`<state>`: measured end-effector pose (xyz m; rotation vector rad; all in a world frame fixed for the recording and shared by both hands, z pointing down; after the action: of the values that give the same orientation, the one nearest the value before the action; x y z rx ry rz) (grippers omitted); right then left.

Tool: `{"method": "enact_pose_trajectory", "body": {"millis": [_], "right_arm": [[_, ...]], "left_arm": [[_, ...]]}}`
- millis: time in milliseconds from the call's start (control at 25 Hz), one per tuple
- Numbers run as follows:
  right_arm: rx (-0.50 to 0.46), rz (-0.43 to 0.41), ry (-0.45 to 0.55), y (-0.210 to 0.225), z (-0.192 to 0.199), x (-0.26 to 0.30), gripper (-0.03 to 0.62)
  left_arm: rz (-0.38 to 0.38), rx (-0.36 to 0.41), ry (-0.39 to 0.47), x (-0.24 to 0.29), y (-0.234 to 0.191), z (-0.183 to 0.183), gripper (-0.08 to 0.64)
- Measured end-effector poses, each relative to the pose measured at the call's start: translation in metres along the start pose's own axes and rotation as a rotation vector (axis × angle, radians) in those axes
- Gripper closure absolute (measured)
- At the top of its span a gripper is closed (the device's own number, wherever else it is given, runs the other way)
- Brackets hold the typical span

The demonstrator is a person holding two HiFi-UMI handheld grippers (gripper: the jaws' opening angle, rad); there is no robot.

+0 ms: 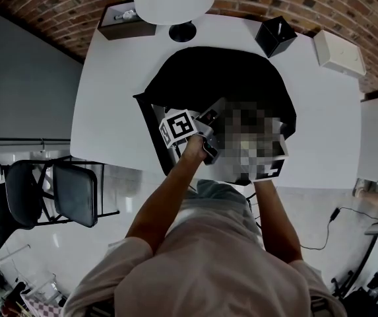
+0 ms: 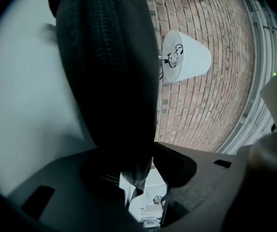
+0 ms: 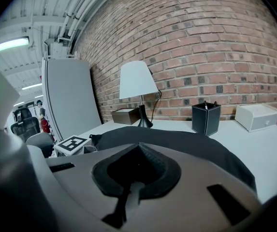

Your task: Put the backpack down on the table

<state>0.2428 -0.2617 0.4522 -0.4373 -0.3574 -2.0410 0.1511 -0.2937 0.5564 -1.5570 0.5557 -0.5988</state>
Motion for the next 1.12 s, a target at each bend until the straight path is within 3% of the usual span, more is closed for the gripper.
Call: {"method": "enact_pose_trajectory", "body": {"millis": [960,1120], "right_arm": [[0.015,0.045,0.021,-0.031,-0.004,-0.038,0.591],[0.012,0.052,0.033,-0.035,-0.007,-0.049,0.591]], "left_arm": [[-0.064,-0.014,-0.031,-0.046,0.006,0.024,0.396],[-0.054,0.021,-0.03,-0.054,0.016,0.029,0.396]]}}
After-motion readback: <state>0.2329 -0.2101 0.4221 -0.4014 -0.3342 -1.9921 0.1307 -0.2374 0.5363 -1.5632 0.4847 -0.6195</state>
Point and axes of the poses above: the fingertips, and each gripper's own axes: x forward along the fingers, y to its right, z out of its underside, the point moved 6 cm from there along -x, backward along the fingers, and after that the axes turned 6 degrees about -x, right-handed, at the moved point
